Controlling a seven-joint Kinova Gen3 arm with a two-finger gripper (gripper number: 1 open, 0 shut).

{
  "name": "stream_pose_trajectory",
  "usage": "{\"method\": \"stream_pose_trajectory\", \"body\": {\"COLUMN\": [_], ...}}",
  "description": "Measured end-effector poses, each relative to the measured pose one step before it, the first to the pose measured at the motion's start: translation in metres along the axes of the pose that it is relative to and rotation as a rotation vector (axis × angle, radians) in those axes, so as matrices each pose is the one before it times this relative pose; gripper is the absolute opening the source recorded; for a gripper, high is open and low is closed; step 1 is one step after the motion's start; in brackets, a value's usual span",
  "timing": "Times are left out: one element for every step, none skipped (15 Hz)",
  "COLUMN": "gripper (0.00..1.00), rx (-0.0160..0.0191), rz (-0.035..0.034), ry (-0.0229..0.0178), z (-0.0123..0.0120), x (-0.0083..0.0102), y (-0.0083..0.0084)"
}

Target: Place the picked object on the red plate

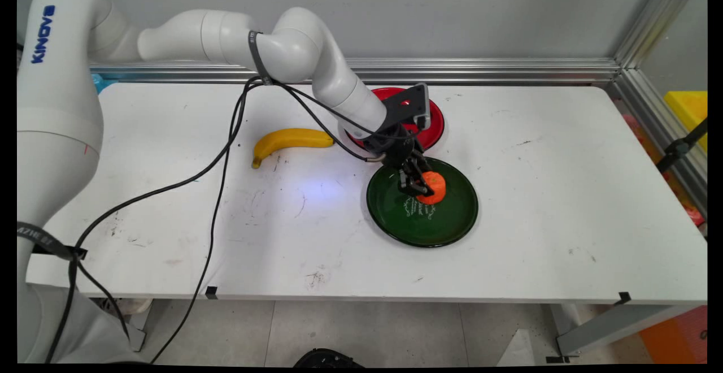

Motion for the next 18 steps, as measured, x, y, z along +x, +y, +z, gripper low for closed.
{"method": "stream_pose_trajectory", "body": {"gripper": [0.0, 0.0, 0.0, 0.0, 0.0, 0.0, 0.0, 0.0, 0.0, 0.0, 0.0, 0.0, 0.0, 0.0, 0.0, 0.0, 0.0, 0.0], "rx": [-0.00187, -0.00082, -0.00054, -0.00015, 0.00079, 0.00089, 0.00065, 0.00087, 0.00145, 0.00219, 0.00197, 0.00251, 0.00469, 0.00604, 0.0053, 0.00702, 0.00652, 0.00549], "rz": [-0.00062, 0.00019, -0.00008, 0.00033, 0.00109, 0.00193, 0.00154, 0.0013, 0.00202, 0.00275, 0.00551, 0.00539, 0.00672, 0.00765, 0.0066, 0.00692, 0.00586, 0.00452], "ry": [-0.00057, 0.0005, 0.00138, 0.00209, 0.00357, 0.00376, 0.002, 0.00152, 0.0016, 0.00139, -0.0011, -0.00228, -0.00407, -0.00631, -0.00609, -0.0095, -0.01, -0.00812], "z": [-0.00054, -0.00139, -0.00253, -0.00305, -0.00474, -0.0068, -0.00481, -0.00436, -0.00683, -0.00854, -0.00888, -0.00757, -0.0089, -0.00852, -0.00654, -0.00709, -0.00625, -0.0049], "x": [0.00029, 0.00101, 0.00177, 0.00197, 0.00303, 0.00386, 0.00249, 0.00206, 0.0026, 0.00279, 0.00211, 0.001, 0.0001, -0.00123, -0.00158, -0.0036, -0.00468, -0.00438], "y": [0.00038, 0.0, -0.00044, -0.00062, -0.00101, -0.00163, -0.0011, -0.0011, -0.00166, -0.00241, -0.00299, -0.003, -0.0043, -0.00511, -0.00454, -0.00572, -0.00559, -0.00441]}}
